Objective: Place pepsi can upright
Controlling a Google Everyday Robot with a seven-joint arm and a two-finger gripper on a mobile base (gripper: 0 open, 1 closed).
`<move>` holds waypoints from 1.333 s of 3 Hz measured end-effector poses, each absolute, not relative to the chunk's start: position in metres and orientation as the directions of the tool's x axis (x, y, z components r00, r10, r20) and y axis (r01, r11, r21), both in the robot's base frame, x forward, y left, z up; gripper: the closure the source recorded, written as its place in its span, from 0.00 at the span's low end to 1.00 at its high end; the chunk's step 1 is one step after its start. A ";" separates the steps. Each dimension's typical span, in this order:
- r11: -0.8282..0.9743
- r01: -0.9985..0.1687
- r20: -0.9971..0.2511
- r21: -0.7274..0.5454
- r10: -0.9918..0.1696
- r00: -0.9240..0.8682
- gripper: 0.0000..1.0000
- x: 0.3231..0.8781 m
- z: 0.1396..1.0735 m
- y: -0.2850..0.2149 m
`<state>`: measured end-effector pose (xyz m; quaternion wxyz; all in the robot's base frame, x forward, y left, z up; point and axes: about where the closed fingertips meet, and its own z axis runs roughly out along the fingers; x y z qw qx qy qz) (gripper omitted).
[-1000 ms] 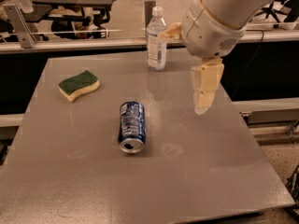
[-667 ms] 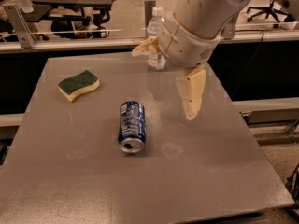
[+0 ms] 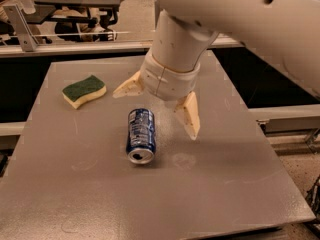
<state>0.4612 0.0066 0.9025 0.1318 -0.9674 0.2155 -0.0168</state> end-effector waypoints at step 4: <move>-0.996 -0.009 0.031 -0.092 -0.012 0.999 0.00 0.440 0.839 0.038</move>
Offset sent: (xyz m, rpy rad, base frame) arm -0.0467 0.0311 -0.0542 -0.1175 -0.0212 0.4804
